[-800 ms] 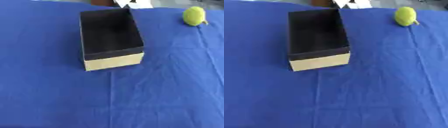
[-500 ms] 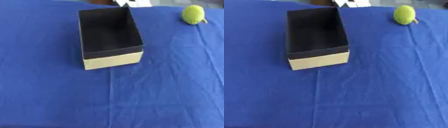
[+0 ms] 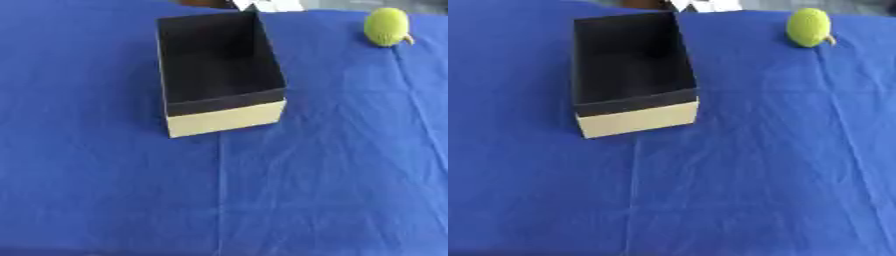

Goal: Pick up objects on the table and place them in the box.

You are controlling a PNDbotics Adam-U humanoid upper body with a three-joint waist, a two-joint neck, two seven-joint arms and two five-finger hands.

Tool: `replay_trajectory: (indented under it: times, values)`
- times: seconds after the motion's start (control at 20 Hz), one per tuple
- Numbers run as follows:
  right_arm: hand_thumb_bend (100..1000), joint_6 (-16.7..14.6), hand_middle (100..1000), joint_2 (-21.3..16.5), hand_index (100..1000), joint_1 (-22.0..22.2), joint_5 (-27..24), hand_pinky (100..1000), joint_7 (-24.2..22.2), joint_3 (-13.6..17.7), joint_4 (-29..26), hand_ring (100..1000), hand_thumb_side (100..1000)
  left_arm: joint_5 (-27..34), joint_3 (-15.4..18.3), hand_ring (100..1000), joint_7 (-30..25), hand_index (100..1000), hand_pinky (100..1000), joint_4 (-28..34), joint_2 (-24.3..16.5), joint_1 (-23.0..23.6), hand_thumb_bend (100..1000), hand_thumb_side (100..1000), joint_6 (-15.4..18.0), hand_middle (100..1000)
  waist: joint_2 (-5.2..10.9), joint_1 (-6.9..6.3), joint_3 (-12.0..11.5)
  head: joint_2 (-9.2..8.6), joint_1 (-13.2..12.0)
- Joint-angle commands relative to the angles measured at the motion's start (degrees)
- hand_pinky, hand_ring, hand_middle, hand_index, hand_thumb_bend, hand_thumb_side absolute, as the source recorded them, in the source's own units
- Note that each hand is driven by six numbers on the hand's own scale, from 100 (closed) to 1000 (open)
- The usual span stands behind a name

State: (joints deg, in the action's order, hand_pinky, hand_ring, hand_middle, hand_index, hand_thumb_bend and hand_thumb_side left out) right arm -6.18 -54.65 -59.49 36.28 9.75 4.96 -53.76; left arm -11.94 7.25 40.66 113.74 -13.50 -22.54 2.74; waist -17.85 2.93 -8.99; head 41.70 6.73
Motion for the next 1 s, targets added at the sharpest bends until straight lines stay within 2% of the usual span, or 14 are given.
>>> replay_trajectory:
  times: [0.05,0.2,0.25,0.3,0.45,0.7,0.75,0.9,1.0]
  values:
    - [100,0.0,843,-1.66,943,-1.08,-0.28,872,0.0,0.76,-0.28,832,554,-0.03,-0.06,687,-0.15,697,542,0.86,-1.43,-0.31,849,761,-0.07,667,2.15,0.61,0.11,0.21,-0.13]
    - [100,-0.19,849,-1.39,945,-1.06,0.04,873,-0.68,0.22,-0.29,837,560,0.0,-0.08,687,-0.17,696,541,0.86,-1.36,-0.27,849,761,-0.1,667,2.07,0.59,0.16,0.17,0.12]
    - [100,-0.3,864,-1.23,958,-1.1,0.32,877,-1.13,-0.01,-0.19,850,462,0.01,-0.09,687,-0.19,696,541,0.86,-1.33,-0.26,849,761,-0.11,667,2.06,0.58,0.18,0.15,0.19]
    - [100,-0.49,869,-0.93,958,-0.95,0.78,877,-1.69,-0.55,0.17,852,573,0.05,-0.14,687,-0.23,696,541,0.86,-1.3,-0.28,849,761,-0.13,668,2.04,0.55,0.17,0.13,0.3]
    - [100,-1.59,908,-0.18,984,-0.42,3.02,892,-4.01,-3.17,2.26,907,671,0.11,-0.17,687,-0.28,696,541,0.86,-1.27,-0.36,849,760,-0.17,668,2.02,0.39,-0.11,-0.08,0.45]
    - [100,-5.05,928,1.5,1000,0.18,7.08,901,-8.08,-6.92,5.87,932,717,0.19,-0.16,687,-0.2,695,540,0.86,-1.21,-0.33,849,760,-0.29,668,1.92,0.31,-0.45,-0.29,0.83]
    - [100,-5.86,929,1.78,1000,0.36,7.92,903,-8.92,-7.67,6.46,937,687,0.21,-0.15,687,-0.17,695,539,0.86,-1.19,-0.35,849,759,-0.3,668,1.9,0.32,-0.5,-0.26,0.9]
    - [100,-8.53,936,2.67,1000,0.58,10.6,908,-11.6,-9.54,8.14,945,701,0.27,-0.2,687,-0.14,695,539,0.86,-1.15,-0.39,850,759,-0.31,668,1.83,0.32,-0.62,-0.1,0.94]
    - [100,-10.35,938,3.37,1000,0.27,12.38,909,-13.43,-9.68,9.02,946,695,0.3,-0.22,687,-0.15,695,539,0.86,-1.07,-0.41,850,759,-0.3,668,1.79,0.32,-0.61,-0.05,0.98]
